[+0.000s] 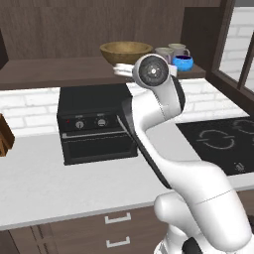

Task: Gather all objects into one cabinet and sort the glasses and bowls to opposite sides.

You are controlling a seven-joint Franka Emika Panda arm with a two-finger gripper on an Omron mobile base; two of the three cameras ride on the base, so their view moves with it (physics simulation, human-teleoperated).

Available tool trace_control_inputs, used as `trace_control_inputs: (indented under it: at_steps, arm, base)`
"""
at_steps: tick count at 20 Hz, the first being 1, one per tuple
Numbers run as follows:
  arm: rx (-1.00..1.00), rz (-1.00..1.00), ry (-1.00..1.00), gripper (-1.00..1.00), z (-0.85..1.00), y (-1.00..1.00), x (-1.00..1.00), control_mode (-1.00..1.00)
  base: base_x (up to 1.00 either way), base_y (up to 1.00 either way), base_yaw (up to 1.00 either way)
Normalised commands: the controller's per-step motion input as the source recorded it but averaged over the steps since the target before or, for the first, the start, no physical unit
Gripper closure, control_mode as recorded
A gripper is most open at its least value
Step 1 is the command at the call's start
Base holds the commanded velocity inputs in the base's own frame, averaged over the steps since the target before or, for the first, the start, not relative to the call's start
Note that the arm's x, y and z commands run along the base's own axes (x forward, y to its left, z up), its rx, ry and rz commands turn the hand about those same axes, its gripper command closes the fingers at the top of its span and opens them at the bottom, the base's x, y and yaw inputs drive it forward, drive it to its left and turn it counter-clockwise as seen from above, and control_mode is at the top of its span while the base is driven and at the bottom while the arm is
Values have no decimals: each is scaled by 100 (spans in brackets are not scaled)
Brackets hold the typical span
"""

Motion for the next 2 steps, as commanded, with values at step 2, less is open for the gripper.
trace_control_inputs:
  at_steps: [2]
  arm:
    - [0,0,0,-100,41,0,-37,-100]
  base:
    - [0,0,0]
